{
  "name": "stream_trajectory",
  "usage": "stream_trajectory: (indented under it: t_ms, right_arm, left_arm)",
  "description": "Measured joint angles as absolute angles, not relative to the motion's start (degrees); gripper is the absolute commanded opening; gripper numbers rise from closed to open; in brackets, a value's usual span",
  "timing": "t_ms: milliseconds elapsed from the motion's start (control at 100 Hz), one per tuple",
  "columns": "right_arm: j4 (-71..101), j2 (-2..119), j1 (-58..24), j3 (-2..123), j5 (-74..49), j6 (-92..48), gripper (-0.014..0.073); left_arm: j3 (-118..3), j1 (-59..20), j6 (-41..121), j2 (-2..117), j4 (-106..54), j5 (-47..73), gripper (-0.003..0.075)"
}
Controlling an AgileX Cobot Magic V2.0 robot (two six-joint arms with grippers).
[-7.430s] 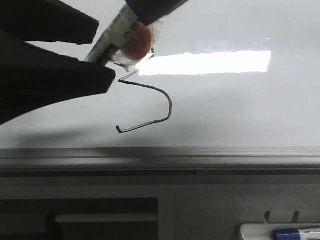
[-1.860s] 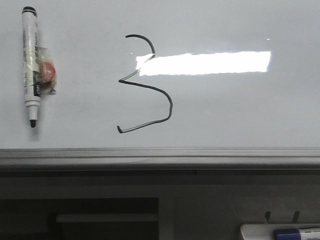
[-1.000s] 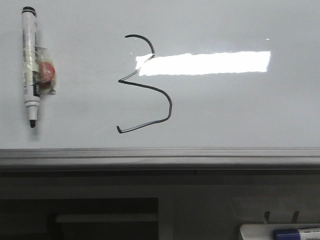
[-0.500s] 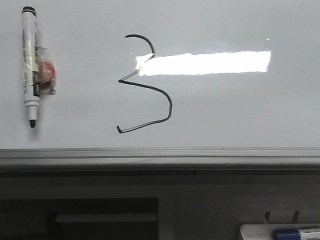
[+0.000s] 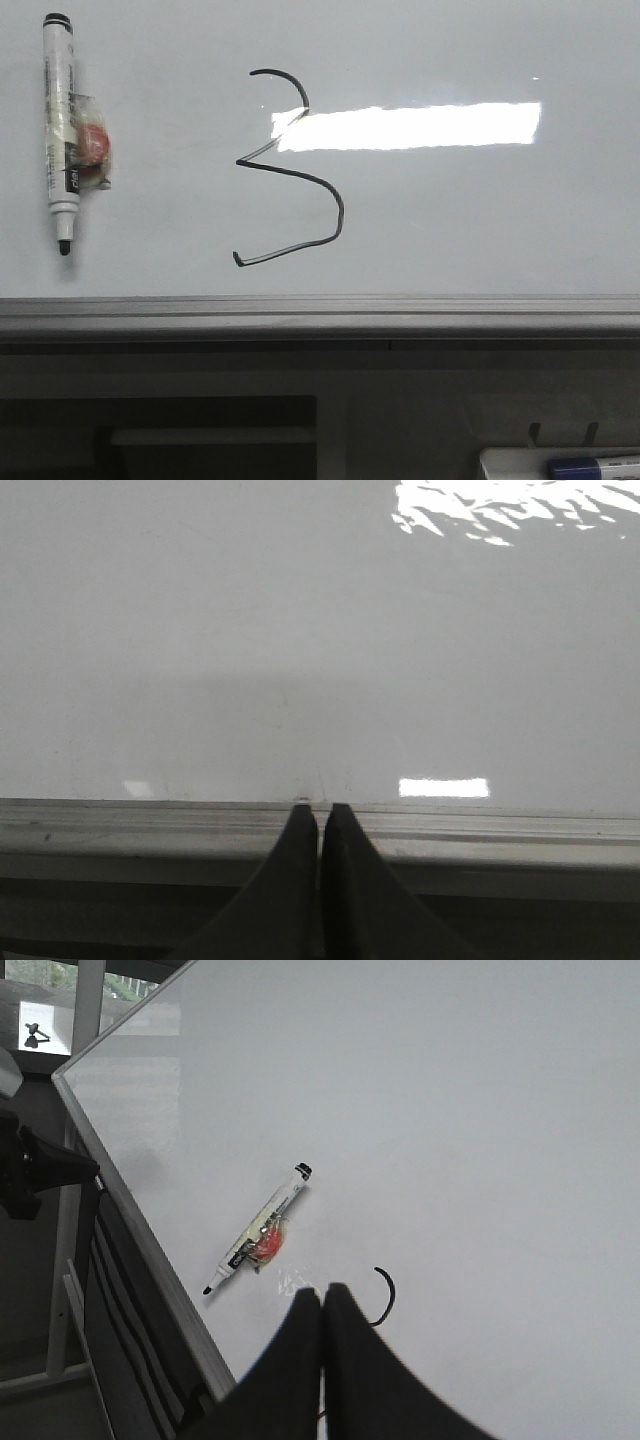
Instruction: Write number 3 on whiteboard
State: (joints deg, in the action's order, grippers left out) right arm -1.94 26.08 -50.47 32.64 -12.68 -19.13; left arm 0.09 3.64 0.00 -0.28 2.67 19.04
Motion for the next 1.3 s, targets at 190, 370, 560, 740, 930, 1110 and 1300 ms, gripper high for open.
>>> stream_trajectory:
  t_ms: [190,370,560,740,930,1110,1300]
  right_arm:
    - [-1.94,26.08,-50.47,32.64,-12.68,-19.13,-0.0049]
    - [-1.94,25.81,-50.05,32.56,-11.75,-18.23,-0.0049]
    - [-1.94,24.46,-42.81,32.56,-8.71,-17.60,-0.0049]
    - [-1.94,24.41,-30.06,32.56,-6.93,-17.57,-0.0049]
    - [-1.94,24.41,-15.46,32.56,-6.63,-17.48,-0.0049]
    - [-1.94,22.77,-3.07,28.75,-4.24,-17.48,-0.0049]
    - [-0.77,15.56,4.13,16.51,-1.77,-17.48,-0.0049]
  left_arm:
    - [0.09,3.64,0.00,-0.28,2.74,19.04,-0.0020]
    - [0.09,3.64,0.00,-0.28,2.74,19.04,-0.0020]
    - [0.09,3.64,0.00,-0.28,2.74,19.04,-0.0020]
    - [0.09,3.64,0.00,-0.28,2.74,19.04,-0.0020]
    - [0.09,3.64,0.00,-0.28,2.74,19.04,-0.0020]
    - [0.09,3.64,0.00,-0.28,2.74,19.04,-0.0020]
    - [0.09,3.64,0.00,-0.28,2.74,19.04,-0.0020]
